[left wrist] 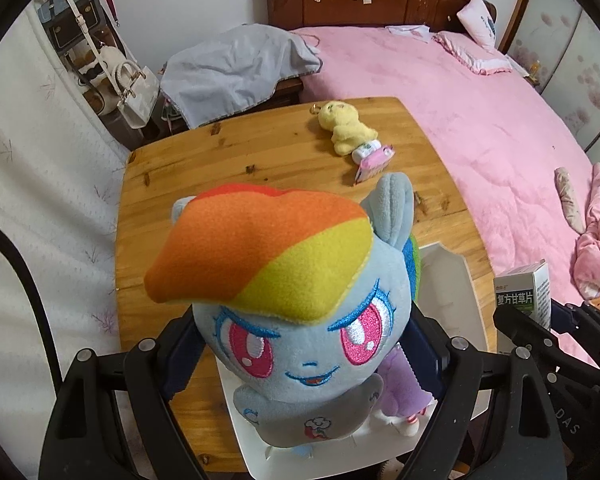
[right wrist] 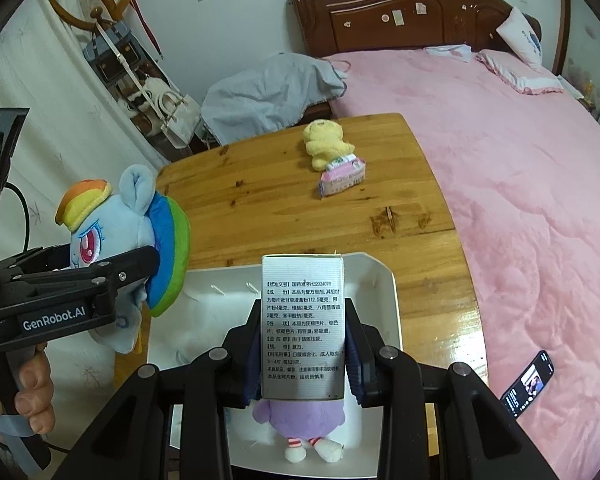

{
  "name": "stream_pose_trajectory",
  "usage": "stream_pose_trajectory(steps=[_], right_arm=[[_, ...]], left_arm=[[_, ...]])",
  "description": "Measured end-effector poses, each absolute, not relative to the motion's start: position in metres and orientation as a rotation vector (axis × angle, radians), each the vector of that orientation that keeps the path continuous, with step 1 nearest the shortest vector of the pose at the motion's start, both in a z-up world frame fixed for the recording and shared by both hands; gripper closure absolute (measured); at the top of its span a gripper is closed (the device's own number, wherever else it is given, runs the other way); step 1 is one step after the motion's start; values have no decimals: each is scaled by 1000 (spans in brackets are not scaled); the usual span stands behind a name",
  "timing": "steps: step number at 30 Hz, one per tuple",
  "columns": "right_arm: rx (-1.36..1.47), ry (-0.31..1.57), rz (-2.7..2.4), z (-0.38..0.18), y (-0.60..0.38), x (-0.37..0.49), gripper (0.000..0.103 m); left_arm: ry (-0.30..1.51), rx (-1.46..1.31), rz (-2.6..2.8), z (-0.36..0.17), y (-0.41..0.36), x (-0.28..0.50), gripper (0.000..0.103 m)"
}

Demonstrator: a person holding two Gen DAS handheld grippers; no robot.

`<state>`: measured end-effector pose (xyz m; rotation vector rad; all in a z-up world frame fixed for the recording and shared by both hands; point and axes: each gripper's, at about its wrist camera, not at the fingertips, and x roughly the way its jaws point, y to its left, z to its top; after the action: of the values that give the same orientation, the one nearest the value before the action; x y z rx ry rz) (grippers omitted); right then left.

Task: Organize objects
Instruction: 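Carry the grey pony and tall white box over the white tray with both tools, then release the pony and white box into the tray, opening both tools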

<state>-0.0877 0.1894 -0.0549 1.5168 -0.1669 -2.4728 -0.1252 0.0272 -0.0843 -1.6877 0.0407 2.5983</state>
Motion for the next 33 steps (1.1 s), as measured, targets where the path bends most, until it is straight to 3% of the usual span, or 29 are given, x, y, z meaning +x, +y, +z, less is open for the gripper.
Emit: stream_pose_trajectory(steps=[24,25,27,33], right_arm=[[1639,-62,-2415,-87,174,-82,67],[1649,-64,-2408,-88,174,-83,65],[1672,-75,-2388,-91,175,-83,51],[1672,-86,-2384,-91,176,-81,45]], left_arm=[[165,-1780,2500,-124,38,-112,13],[161,-1787,2493,-125,38,-112,13],[141,-1804,2472,-128,39,-112,11],[62,-1886,2425,-138,33,-112,10]])
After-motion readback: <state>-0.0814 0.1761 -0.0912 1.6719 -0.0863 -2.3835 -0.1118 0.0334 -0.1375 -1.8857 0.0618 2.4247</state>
